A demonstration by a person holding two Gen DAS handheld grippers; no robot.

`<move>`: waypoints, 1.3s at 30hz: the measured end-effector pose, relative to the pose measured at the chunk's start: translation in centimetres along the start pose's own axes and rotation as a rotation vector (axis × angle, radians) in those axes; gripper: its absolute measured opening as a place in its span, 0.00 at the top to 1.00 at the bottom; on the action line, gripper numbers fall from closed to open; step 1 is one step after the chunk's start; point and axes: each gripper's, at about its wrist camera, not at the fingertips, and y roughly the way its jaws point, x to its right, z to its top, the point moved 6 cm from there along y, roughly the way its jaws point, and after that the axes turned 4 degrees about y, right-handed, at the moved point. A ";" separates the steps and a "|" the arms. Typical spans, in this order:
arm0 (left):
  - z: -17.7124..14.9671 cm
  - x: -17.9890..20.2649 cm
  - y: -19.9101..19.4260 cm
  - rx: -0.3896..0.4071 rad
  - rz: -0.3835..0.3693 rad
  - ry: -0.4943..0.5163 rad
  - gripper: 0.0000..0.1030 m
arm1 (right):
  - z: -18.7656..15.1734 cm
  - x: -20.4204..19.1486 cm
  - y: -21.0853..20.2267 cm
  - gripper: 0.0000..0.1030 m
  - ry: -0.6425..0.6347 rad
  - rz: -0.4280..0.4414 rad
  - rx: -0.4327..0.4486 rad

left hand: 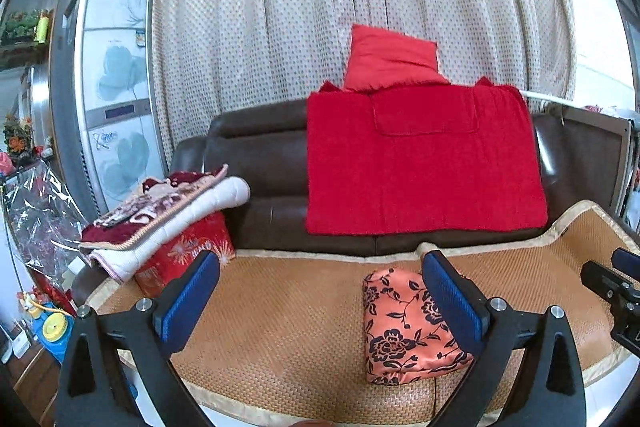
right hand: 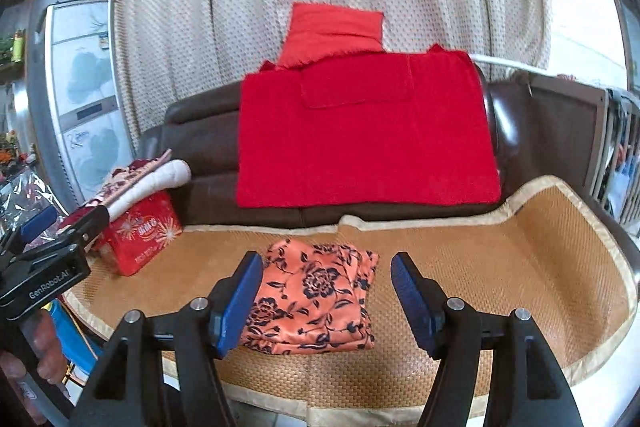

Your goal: Fold small clothes

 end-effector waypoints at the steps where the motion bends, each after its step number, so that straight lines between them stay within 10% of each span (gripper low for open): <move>1: 0.1 0.0 -0.3 0.006 0.000 0.002 0.02 | 0.1 -0.2 -0.2 0.31 -0.002 0.007 0.005; 39: 1.4 -1.2 -3.6 0.071 -0.015 0.002 0.02 | 0.9 -3.1 -2.5 0.31 -0.046 -0.028 0.060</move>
